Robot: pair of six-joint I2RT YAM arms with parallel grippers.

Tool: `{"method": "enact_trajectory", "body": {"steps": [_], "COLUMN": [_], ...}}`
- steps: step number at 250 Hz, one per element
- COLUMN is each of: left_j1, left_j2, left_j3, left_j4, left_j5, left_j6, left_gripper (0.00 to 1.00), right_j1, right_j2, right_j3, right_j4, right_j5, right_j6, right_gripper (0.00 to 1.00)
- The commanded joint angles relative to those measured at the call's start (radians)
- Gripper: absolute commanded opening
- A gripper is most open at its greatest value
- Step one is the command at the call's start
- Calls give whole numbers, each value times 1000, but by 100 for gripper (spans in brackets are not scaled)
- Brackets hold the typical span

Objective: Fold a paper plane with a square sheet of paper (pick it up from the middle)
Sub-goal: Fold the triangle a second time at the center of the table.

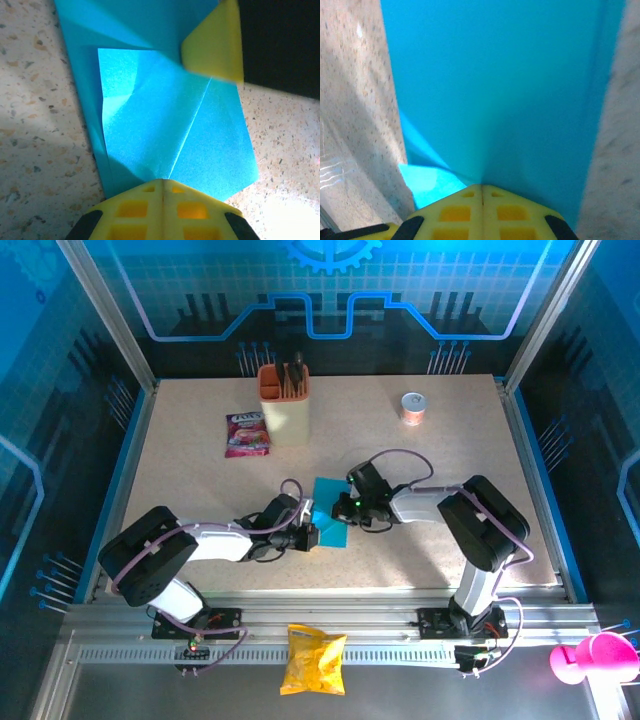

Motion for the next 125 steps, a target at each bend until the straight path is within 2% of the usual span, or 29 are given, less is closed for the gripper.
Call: {"method": "enact_trajectory", "body": {"steps": [1, 81, 125], "left_j1": [3, -23, -73], "left_j2": [22, -26, -55], "left_j3": [-61, -89, -125], "left_j4": [-104, -106, -43], "left_j5": [21, 32, 7], "left_j6": [-40, -104, -236], "left_gripper": [0, 0, 0], "right_j1": [-55, -153, -113], "right_j2": [31, -62, -183], "right_j3": [-5, -56, -64], "right_j4": [-41, -58, -96], "right_j5": [-25, -21, 2], "right_j6": [-56, -70, -56], "right_gripper": [2, 2, 1]}}
